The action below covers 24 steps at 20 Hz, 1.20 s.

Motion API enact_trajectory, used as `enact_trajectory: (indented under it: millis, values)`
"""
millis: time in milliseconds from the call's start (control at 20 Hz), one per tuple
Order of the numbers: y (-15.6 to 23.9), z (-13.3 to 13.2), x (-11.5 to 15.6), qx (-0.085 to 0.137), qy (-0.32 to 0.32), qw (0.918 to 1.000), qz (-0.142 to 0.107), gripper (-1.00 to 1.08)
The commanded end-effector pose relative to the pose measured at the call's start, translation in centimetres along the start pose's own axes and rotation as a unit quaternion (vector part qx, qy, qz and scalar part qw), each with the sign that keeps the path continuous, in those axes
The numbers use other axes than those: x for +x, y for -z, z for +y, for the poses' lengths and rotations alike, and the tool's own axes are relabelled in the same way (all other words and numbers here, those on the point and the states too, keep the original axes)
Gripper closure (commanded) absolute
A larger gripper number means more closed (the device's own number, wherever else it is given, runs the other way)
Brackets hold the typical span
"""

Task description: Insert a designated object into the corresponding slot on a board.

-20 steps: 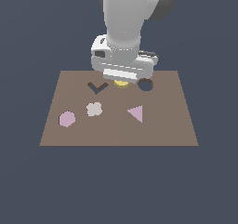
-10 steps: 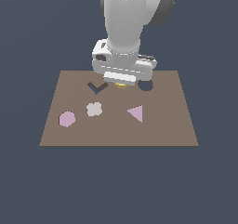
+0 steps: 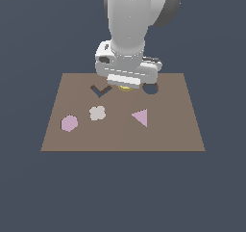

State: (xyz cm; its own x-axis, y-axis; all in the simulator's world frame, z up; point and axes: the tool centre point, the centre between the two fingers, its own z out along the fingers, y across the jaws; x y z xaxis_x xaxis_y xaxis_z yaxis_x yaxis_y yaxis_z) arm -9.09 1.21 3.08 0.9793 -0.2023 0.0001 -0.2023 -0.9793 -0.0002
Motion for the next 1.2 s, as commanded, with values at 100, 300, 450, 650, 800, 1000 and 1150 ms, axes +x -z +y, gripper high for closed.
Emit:
enact_trajectory:
  millis: [100, 300, 450, 650, 800, 1000, 1150]
  values:
    - [0.0, -0.1, 0.1, 0.000, 0.010, 1.0000, 0.000, 1.08]
    - [0.0, -0.2, 0.3, 0.000, 0.034, 0.9994, 0.000, 1.08]
    - [0.1, -0.4, 0.5, 0.000, 0.060, 0.9982, 0.000, 1.08]
    - [0.1, -0.7, 0.9, 0.000, 0.108, 0.9942, 0.000, 1.08]
    - [0.2, -1.1, 1.2, 0.000, 0.152, 0.9883, 0.000, 1.08]
    - [0.2, -1.7, 1.7, 0.000, 0.224, 0.9747, 0.000, 1.08]
    - [0.3, -2.3, 2.0, 0.000, 0.285, 0.9584, 0.000, 1.08]
